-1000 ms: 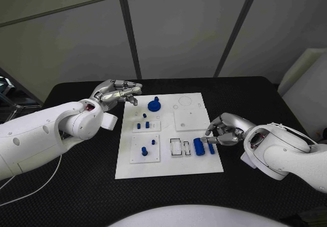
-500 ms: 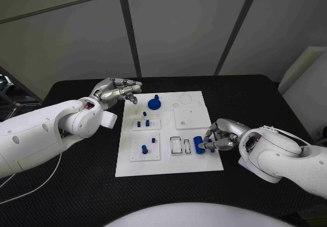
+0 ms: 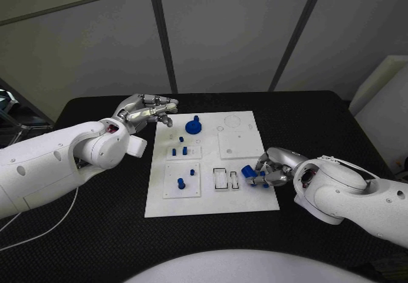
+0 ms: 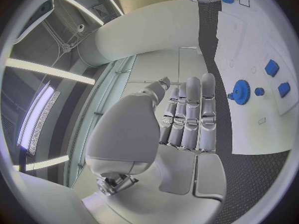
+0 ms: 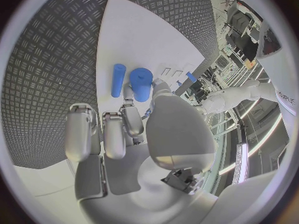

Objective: Assemble the parts on the task board

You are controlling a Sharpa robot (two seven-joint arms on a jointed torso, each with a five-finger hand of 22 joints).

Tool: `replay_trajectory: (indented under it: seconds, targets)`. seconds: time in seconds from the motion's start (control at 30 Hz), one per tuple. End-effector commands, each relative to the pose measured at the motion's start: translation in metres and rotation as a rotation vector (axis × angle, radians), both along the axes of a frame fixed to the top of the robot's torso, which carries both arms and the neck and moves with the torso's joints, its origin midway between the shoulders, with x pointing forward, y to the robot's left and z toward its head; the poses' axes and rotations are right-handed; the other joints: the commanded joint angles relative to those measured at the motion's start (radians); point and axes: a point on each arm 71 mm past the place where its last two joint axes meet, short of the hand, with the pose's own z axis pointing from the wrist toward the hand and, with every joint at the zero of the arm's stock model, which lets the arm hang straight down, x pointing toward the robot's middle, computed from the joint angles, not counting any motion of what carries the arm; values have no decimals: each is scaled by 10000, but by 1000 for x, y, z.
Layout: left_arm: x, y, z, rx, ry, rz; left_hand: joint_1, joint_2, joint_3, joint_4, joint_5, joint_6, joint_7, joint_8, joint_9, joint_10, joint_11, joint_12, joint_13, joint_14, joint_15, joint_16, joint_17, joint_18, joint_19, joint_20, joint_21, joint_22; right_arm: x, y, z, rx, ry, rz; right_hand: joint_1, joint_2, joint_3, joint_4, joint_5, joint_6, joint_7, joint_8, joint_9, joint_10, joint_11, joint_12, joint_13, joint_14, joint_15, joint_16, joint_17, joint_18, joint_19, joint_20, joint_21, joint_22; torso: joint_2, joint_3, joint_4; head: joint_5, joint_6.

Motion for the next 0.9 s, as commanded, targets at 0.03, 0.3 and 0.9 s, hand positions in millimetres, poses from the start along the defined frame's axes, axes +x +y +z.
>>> replay_trajectory:
  seconds: [0.03,0.3,0.9]
  targets:
    - [0,-1,1,-59,-1,-107,-11,102,-38,-4,-21,-27,33,36,-3,-65,29,39,11,-74,28,-64,-12,-109,64,36,-32,-9,0,2,-4,-166,68,10,-62,69,-79,6,-62,-78,-14,80,3,-24,20,-19,-3,758,61,30,1069,-108,145,26,42,287,0,4,-20,12,-11]
    - [0,-1,1,-64,4,-126,-17,103,-47,2,-21,-35,35,34,-4,-73,31,40,11,-77,30,-66,-13,-110,64,37,-39,-15,0,5,-12,-208,308,17,-12,230,-87,-14,-14,-55,-38,193,45,-21,1,-25,33,760,50,39,1093,-111,146,21,55,310,-11,-2,-1,28,-37]
    - [-1,0,1,-55,5,-113,-17,103,-47,2,-21,-35,35,34,-4,-73,31,40,11,-77,30,-66,-13,-110,64,37,-39,-15,-5,3,-1,1369,-394,-1052,532,814,-61,-57,930,161,-177,555,226,185,-131,100,369,814,-60,163,1369,-161,249,-74,228,573,-22,2,-11,41,19]
